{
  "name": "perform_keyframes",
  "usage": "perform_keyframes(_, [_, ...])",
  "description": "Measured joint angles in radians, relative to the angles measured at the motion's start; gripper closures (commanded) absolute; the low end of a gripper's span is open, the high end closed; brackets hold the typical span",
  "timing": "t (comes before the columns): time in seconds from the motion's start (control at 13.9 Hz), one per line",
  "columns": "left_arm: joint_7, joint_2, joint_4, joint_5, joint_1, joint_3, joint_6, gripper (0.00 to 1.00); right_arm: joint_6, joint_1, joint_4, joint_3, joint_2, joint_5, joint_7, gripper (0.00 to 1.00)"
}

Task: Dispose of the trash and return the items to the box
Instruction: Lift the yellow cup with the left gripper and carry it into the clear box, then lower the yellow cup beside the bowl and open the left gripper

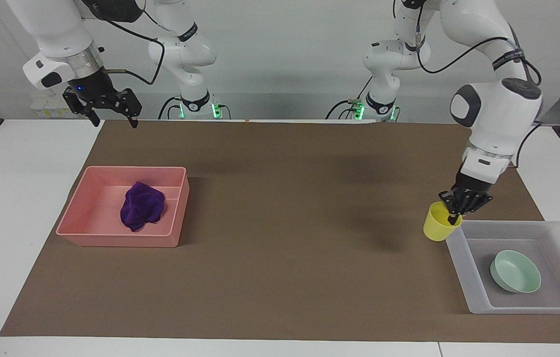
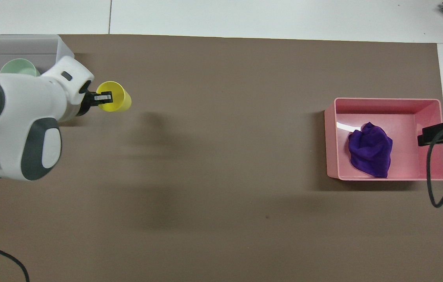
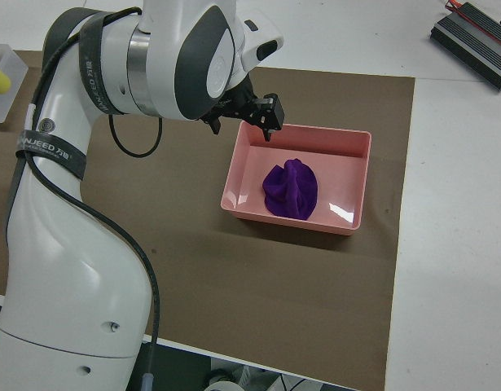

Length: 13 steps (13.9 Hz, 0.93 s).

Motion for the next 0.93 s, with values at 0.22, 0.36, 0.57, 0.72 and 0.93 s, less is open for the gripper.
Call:
perform_keyframes(0.22, [0.100,0.037,0.066,0.000,0.102,0.000,-0.030,1.00,0.000,0.000,0.000,-0.001,-0.002,0.000,0.000,0.00])
perform_keyframes(0.36, [0.158,0.076,0.113,0.000,0.162,0.000,-0.050,1.00,0.000,0.000,0.000,-0.001,-0.002,0.000,0.000,0.00])
perform_keyframes(0.57, [0.224,0.187,0.262,0.000,0.219,-0.003,-0.122,1.00,0.000,0.000,0.000,-0.001,-0.002,0.000,0.000,0.00])
perform_keyframes(0.72, [0.263,0.253,0.319,0.000,0.254,-0.007,-0.128,1.00,0.000,0.000,-0.001,-0.001,-0.002,0.000,0.000,0.00])
perform_keyframes(0.93, [0.295,0.349,0.375,0.000,0.285,-0.013,-0.125,1.00,0.000,0.000,-0.001,-0.001,-0.002,0.000,0.000,0.00])
